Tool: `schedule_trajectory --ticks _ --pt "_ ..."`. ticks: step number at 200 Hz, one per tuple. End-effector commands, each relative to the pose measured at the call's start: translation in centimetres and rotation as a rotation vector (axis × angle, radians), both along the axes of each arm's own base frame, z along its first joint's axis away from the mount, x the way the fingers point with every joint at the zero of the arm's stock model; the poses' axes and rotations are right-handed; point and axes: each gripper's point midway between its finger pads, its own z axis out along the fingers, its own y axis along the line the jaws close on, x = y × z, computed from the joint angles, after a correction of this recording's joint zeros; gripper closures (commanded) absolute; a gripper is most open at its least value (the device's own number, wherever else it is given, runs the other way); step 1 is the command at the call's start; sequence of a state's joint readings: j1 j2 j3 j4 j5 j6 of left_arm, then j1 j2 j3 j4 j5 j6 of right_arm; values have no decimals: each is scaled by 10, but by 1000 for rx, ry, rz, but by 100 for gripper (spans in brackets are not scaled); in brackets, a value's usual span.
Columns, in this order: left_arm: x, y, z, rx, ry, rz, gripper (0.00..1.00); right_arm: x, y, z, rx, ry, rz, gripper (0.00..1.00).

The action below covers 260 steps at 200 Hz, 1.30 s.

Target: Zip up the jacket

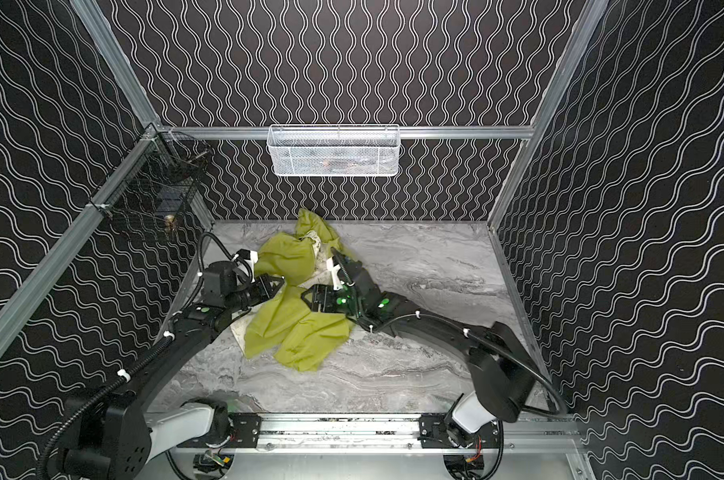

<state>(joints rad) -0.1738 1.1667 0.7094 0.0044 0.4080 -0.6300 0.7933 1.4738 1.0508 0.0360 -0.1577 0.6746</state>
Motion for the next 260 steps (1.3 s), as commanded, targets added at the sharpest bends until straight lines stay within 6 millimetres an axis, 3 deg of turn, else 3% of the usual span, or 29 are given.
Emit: schedule_trajectory --ticks 1,21,36,41,55,77,105,137,194,229,260 --pt "-2 -1 3 -5 -22 -21 100 39 -60 2 -94 -66 -168 18" --pt "-8 -2 -3 -13 -6 -28 100 85 -105 -7 -102 -14 -282 22" --pt "-12 -3 -7 -20 9 -35 100 113 -115 -17 -84 21 -297 23" --pt "-13 -3 -8 -23 15 -38 100 128 -127 -28 -83 44 -325 24" --pt "-17 -3 -11 -27 25 -39 100 152 -125 -44 -53 87 -307 22" --pt "-22 -1 -14 -27 34 -31 100 185 -105 -74 0 150 -241 20" --pt "-28 -2 -20 -37 53 -34 100 216 -83 -110 52 212 -194 18" --pt "-31 -1 -26 -38 71 -29 100 234 -69 -142 109 276 -186 20" --pt "-25 -3 -29 -54 80 -30 100 247 -49 -174 183 351 -161 32" --pt "-26 -4 -30 -59 87 -31 100 248 -43 -178 223 359 -141 55" --pt "-29 -3 -30 -43 88 -42 100 245 -61 -161 232 314 -184 89"
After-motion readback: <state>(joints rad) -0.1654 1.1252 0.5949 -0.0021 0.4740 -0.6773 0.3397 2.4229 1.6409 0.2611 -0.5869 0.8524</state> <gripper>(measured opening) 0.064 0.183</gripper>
